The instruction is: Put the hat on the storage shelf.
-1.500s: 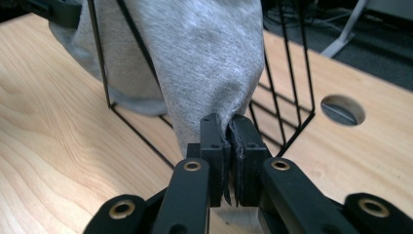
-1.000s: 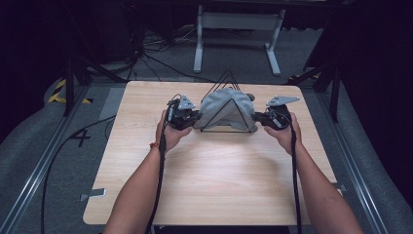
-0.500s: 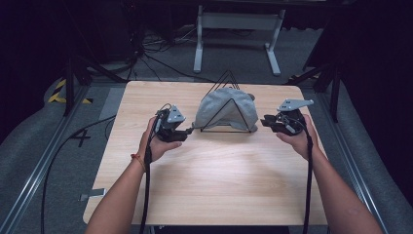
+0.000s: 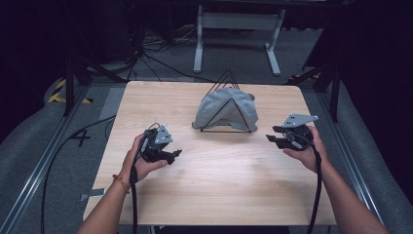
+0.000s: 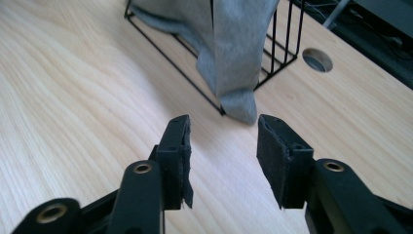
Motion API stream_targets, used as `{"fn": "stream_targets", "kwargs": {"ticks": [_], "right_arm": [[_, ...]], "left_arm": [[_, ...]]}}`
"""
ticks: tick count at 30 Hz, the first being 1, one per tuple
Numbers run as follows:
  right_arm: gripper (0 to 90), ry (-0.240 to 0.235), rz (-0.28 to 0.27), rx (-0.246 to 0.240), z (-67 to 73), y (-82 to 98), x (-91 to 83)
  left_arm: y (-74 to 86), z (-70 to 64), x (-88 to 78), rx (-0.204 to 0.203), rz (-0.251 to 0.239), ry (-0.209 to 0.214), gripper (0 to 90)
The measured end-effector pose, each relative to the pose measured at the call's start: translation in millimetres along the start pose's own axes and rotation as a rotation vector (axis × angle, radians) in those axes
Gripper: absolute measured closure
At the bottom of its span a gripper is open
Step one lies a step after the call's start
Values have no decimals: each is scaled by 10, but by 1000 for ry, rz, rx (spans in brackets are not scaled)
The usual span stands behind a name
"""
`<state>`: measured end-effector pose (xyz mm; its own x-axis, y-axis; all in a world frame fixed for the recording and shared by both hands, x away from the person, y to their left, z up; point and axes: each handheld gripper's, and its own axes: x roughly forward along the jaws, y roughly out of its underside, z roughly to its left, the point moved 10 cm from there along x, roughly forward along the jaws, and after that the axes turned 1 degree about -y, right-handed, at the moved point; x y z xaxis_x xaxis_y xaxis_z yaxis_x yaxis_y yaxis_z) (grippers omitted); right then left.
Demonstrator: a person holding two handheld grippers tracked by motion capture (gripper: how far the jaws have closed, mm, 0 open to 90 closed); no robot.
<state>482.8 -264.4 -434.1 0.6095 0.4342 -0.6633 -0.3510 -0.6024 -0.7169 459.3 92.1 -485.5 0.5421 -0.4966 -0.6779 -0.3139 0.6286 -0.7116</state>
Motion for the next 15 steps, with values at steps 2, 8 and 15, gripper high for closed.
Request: {"fn": "stream_targets", "kwargs": {"ticks": [2,8,15], "right_arm": [[537,2,2,-5,24,57,-23],[458,18,37,-12,67,328,-86],[418,35,33,27,84,536,-174]], "left_arm": [[89,-12,-32,8,21,-3,307],[339,-48,-92,29,75,-20,280],[528,-65,-144,28,103,-29,260]]}}
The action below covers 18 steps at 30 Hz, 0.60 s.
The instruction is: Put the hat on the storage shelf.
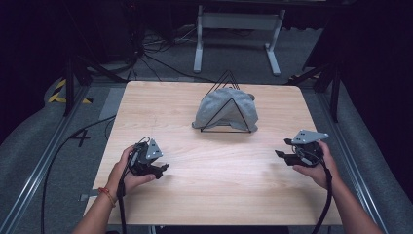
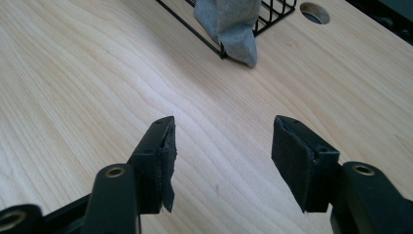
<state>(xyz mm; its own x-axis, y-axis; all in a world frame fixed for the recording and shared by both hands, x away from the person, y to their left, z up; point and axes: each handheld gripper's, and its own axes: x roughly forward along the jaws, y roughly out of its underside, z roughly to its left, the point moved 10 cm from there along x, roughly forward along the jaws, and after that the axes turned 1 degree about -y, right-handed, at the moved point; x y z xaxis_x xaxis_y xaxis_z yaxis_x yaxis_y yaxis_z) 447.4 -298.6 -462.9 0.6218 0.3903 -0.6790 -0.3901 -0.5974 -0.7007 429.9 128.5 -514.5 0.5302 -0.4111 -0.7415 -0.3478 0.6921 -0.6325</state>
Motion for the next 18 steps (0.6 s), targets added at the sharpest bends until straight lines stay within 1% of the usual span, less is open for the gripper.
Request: {"fn": "stream_targets", "kwargs": {"ticks": [3,4,5,7,8,11,13,15,16,17,18], "right_arm": [[407,16,-4,11,-1,101,-39],[394,20,-2,15,2,169,-65],[393,24,0,20,2,195,-76],[388,28,1,24,0,229,-93],[384,29,-3,30,2,269,-114],[362,28,0,53,-2,382,-163],[358,35,-2,69,-17,461,-199],[352,35,-12,97,-30,532,-231],[346,45,-5,115,-56,639,-256],[346,45,-5,115,-56,639,-256],[347,52,-3,120,-75,695,-263]], "left_arm": [[83,-4,-24,-3,9,-1,253],[112,-3,-30,1,16,-1,248],[166,-8,-45,2,29,-1,247],[197,-9,-49,-1,27,-5,246],[229,-13,-56,-3,33,5,244],[316,-5,-66,-17,40,4,235],[372,4,-68,-26,41,10,233],[420,-5,-66,-41,39,16,231],[469,-10,-66,-46,39,25,223],[469,-10,-66,-46,39,25,222],[499,-15,-70,-52,44,29,222]]}}
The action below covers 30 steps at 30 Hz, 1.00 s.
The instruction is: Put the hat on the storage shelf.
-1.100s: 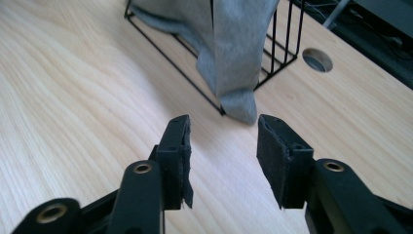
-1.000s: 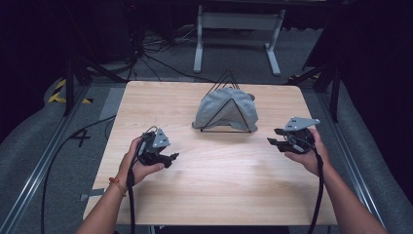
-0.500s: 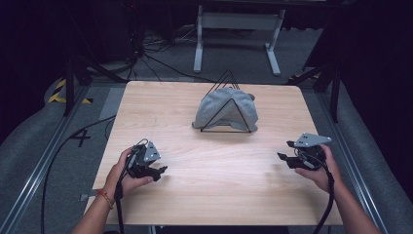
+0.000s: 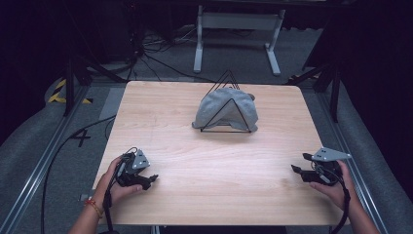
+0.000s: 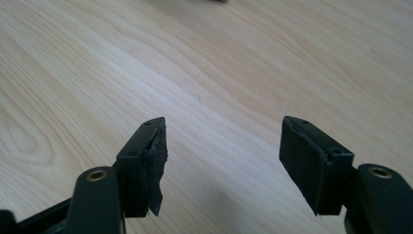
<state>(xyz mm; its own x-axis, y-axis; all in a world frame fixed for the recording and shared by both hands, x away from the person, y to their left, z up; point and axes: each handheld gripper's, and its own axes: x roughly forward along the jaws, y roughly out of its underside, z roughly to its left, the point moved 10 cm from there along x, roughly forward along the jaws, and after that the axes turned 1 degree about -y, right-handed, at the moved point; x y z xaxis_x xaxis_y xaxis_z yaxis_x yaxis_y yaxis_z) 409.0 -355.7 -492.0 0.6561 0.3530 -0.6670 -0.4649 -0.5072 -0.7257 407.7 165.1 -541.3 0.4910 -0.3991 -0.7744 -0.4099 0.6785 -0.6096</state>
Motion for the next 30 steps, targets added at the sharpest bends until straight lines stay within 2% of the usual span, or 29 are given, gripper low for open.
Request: {"fn": "stream_targets", "kwargs": {"ticks": [3,6,7,8,9,10,11,13,14,19,22,24,25,30], "right_arm": [[341,-1,3,43,-53,168,-26],[329,-1,-3,93,-87,291,-37],[320,-7,-5,122,-98,349,-35],[320,-7,-5,122,-98,349,-35],[315,-4,-4,130,-109,383,-27],[298,-9,-7,166,-112,436,0],[291,-16,2,177,-103,473,21],[272,-12,14,175,-99,514,44],[262,-17,-12,180,-101,527,57],[260,-12,-10,190,-112,536,50],[253,-8,-9,191,-116,537,52],[252,-8,-9,191,-117,538,52],[252,-8,-9,191,-117,538,52],[246,-2,-12,193,-122,537,56]], "left_arm": [[41,9,-5,-32,-23,17,207],[96,-6,-19,-74,-29,54,194],[103,-4,-18,-80,-42,54,183],[112,2,-14,-93,-63,53,183],[131,1,-14,-111,-72,64,181],[146,3,-7,-141,-85,70,161],[172,7,0,-169,-119,79,155],[179,1,-8,-180,-121,72,151],[182,-2,-9,-182,-121,76,151],[187,29,-15,-158,-119,57,151],[186,10,-12,-176,-120,67,151],[189,22,-16,-164,-117,64,151],[189,8,-15,-176,-117,71,151],[187,17,-14,-169,-120,64,151]]}}
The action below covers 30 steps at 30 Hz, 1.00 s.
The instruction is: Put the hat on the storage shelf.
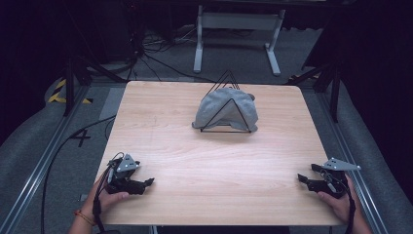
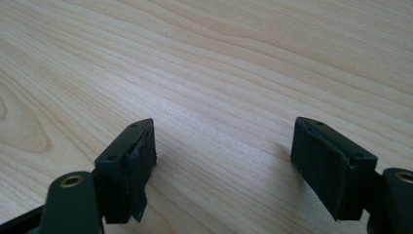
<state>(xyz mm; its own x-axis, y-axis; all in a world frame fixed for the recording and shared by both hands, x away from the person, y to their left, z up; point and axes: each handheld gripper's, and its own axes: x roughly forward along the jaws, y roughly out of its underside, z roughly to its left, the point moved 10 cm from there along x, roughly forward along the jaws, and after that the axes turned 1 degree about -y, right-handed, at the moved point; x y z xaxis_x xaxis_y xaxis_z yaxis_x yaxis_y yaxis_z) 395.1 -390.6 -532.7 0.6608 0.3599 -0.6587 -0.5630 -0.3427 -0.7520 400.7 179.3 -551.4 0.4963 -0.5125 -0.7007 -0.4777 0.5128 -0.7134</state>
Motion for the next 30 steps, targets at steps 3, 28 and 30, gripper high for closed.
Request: {"fn": "stream_targets", "kwargs": {"ticks": [3,28,30], "right_arm": [[243,2,0,4,-4,0,1],[226,15,6,15,-23,6,0],[226,15,6,15,-24,7,0]], "left_arm": [[0,3,0,3,0,-1,150],[-5,-5,18,-16,4,-2,126],[-7,-3,18,-14,3,-2,126]]}}
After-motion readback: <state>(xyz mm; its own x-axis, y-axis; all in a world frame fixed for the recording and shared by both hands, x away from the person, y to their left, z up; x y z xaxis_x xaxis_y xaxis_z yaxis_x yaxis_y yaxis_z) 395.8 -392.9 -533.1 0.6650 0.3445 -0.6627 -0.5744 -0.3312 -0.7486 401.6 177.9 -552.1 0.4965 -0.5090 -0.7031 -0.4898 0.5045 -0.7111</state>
